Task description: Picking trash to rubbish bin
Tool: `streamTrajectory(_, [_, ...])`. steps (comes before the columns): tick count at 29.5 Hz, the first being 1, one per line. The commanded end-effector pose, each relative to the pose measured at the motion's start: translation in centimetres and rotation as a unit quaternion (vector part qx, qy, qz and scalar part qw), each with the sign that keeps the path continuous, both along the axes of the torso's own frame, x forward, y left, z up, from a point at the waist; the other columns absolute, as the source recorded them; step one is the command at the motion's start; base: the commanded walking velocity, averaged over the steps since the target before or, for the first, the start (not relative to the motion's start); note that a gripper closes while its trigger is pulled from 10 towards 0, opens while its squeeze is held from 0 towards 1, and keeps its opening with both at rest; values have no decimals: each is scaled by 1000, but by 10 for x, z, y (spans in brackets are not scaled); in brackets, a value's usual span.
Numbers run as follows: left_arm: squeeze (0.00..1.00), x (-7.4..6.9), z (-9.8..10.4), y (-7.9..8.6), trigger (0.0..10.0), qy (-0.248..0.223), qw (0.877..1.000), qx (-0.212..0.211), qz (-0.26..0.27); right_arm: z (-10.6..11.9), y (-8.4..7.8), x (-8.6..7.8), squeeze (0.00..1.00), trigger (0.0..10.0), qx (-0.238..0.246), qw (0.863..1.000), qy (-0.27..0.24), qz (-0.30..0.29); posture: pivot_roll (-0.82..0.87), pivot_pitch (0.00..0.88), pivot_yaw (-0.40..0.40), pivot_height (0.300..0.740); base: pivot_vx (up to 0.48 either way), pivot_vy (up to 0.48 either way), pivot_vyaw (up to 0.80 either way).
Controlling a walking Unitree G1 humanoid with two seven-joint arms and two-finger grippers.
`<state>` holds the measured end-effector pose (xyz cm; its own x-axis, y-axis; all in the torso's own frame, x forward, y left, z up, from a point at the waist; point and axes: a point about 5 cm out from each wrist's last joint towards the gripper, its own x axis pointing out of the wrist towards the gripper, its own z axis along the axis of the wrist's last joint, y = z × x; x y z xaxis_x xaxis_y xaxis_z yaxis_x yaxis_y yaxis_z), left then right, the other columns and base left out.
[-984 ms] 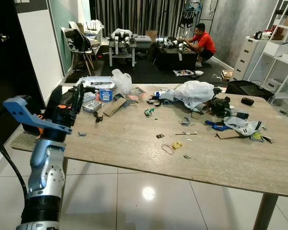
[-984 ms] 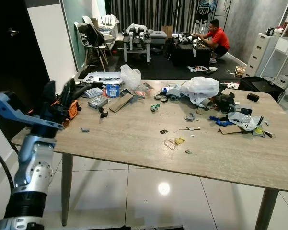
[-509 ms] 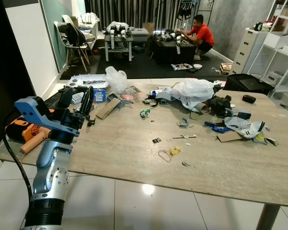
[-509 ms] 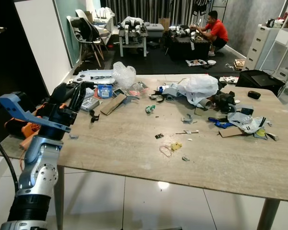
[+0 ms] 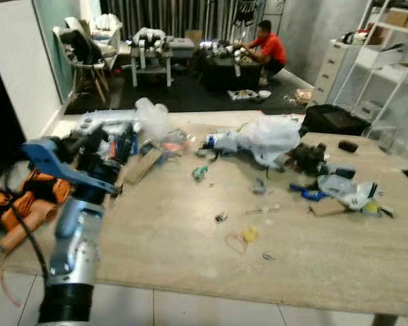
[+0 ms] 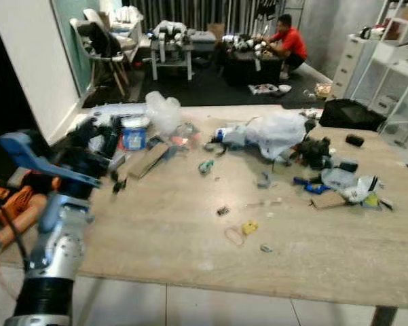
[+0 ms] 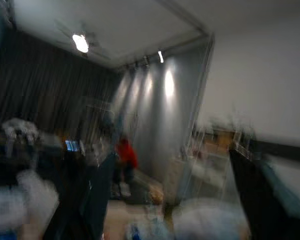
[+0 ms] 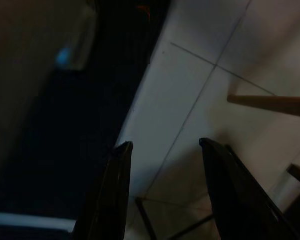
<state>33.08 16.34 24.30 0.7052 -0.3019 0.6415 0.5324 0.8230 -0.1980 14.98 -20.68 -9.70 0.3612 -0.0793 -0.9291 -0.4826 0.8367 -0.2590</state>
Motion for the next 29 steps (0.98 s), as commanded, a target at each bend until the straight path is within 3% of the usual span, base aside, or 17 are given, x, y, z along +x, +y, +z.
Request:
streamTrajectory(1, [0,-3,2,8,10000,-5,1000,4,14,0,7,2,0,10000,9,1000,-3,2,-19,58,0,740,315,0,0])
streamTrajectory(7, [0,-3,2,5,10000,-4,1000,3,11,-1,7,1,0,10000,11,1000,-2,3,-21,62,1,740,306,0,0])
streamTrajectory(15, [0,-3,2,-2,10000,1,1000,28,5,-1,7,0,0,10000,10,1000,0,4,-21,62,0,740,0,0,0])
streamTrajectory(16, [0,-3,1,-7,10000,3,998,57,7,-1,7,-1,0,10000,10,1000,1,5,-21,62,0,740,0,0,0])
streamTrajectory(22, [0,-3,-6,-16,10000,11,995,97,-13,-2,7,-2,0,10000,11,1000,3,6,-21,71,6,740,0,0,0])
streamTrajectory(23, [0,-4,-12,-27,10000,16,990,127,-53,-3,8,-4,0,10000,11,1000,4,6,-23,75,9,740,0,0,0])
streamTrajectory(25, [0,-7,-19,-35,10000,19,983,167,-79,-4,9,-6,0,10000,12,1000,6,6,-25,85,13,740,0,0,0])
streamTrajectory(27, [0,-6,-26,-39,10000,26,976,203,-76,-5,10,-9,0,10000,14,1000,9,4,-31,97,18,740,0,0,0])
streamTrajectory(29, [0,-3,-27,-39,10000,29,974,213,-67,-6,10,-12,0,10000,14,1000,12,3,-37,108,25,740,0,0,0])
